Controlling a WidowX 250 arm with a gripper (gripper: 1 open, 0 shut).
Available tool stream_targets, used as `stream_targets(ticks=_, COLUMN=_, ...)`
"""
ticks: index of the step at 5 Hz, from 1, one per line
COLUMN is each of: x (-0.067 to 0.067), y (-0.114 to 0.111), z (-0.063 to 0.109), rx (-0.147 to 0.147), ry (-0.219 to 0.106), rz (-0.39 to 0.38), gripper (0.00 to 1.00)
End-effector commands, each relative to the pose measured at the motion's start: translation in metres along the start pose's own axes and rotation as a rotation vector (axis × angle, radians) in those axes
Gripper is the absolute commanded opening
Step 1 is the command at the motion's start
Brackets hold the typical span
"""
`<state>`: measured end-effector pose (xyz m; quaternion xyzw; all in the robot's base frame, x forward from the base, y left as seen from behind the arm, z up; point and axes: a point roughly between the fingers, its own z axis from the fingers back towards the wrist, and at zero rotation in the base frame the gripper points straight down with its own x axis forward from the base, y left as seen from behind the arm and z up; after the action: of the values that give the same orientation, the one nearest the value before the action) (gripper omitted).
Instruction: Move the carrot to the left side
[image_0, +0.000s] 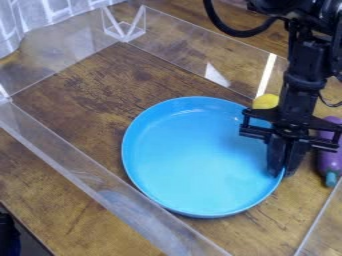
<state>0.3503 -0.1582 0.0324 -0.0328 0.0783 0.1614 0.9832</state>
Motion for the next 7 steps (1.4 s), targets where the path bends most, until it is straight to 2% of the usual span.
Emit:
stream_targets(ticks=1, x=0.006, y=0.006, z=0.037, rx=-0.057, ry=-0.066, rz=0.043, gripper=0.00)
stream_targets(ticks=2, x=0.005, y=0.011, z=0.044, rx=-0.060, ry=-0.071, rz=0.076, gripper=0.00)
stream_targets(ticks=3, x=-0.004, y=0.012, z=0.054, rx=-0.065, ry=-0.077, rz=0.091, gripper=0.00)
stream_targets(ticks=4, x=-0.010, y=0.009, z=0.066, rx=-0.064, ry=-0.078, rz=0.003, gripper=0.00)
stream_targets(ticks=6, x=-0.020, y=0.003, z=0.078, rx=-0.052, ry=-0.063, rz=-0.162, gripper=0.00)
stream_targets(ticks=7, x=-0.025, y=0.000, z=0.078, rx=-0.058, ry=-0.060, rz=-0.166, gripper=0.00)
